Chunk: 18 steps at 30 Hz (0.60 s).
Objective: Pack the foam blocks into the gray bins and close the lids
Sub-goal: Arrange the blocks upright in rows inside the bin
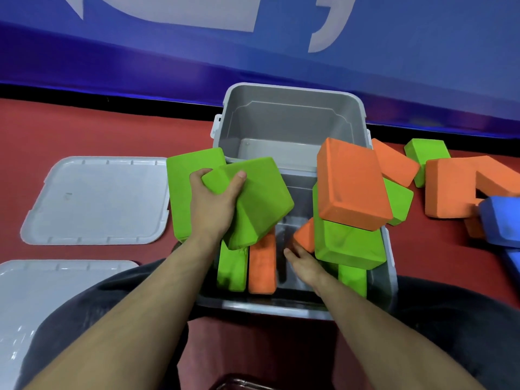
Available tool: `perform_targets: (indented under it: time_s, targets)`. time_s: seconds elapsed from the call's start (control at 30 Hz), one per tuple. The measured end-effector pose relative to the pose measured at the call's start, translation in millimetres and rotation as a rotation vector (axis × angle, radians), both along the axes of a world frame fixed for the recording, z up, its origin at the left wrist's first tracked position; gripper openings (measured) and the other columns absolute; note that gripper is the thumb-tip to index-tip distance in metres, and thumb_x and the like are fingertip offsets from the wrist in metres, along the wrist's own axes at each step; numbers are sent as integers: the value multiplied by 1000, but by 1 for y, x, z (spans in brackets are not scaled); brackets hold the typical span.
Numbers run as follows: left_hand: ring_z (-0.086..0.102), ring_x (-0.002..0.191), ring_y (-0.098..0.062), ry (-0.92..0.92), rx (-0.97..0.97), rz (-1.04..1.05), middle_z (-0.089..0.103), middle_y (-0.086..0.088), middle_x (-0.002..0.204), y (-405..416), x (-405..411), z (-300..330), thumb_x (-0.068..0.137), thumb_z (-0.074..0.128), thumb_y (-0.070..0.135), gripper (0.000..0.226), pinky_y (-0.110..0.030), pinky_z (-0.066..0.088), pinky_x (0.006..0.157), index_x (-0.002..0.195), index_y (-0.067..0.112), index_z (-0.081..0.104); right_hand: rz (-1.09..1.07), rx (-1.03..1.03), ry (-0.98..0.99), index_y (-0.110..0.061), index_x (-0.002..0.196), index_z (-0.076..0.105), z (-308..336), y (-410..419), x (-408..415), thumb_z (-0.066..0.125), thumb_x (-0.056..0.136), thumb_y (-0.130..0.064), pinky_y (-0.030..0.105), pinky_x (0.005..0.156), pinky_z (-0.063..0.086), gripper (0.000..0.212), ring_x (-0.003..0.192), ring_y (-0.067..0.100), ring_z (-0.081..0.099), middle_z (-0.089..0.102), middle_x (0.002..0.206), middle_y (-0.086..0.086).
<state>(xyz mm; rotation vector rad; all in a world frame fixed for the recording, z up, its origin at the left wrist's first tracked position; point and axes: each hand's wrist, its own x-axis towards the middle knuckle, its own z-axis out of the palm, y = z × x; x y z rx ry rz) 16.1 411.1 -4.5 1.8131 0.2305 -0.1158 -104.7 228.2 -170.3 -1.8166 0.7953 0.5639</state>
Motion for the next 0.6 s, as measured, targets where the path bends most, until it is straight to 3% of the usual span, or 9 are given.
perform_targets:
  time_s: [0.1,0.3,0.5,0.6]
  targets:
    - [65,98,-5,5,10,6,64,15,106,-3,5,-3,78,83,50,65,-35,53,96,124,28,43,45,-40,-7,-22,158,33,-12,-5,5,44,105,-47,34,125,19,60,151,21,28,33,164,2]
    - [61,93,7,12,-1,21,62,18,105,-3,3,-5,79,83,46,66,-28,51,91,128,24,44,54,-43,-97,-21,160,29,-18,-7,21,40,107,-43,25,120,17,58,152,16,27,32,163,-4]
    - [61,89,13,-9,3,56,63,19,104,2,6,-5,80,82,45,63,-23,51,88,125,24,44,-100,12,-184,-28,159,28,-14,8,42,40,104,-47,38,123,24,59,150,24,33,36,162,4]
    - [64,91,11,-13,-10,67,65,17,105,3,7,-5,79,83,46,65,-25,53,90,127,23,45,-171,54,-217,-30,160,25,-13,12,53,38,91,-64,42,125,22,77,151,22,29,33,164,1]
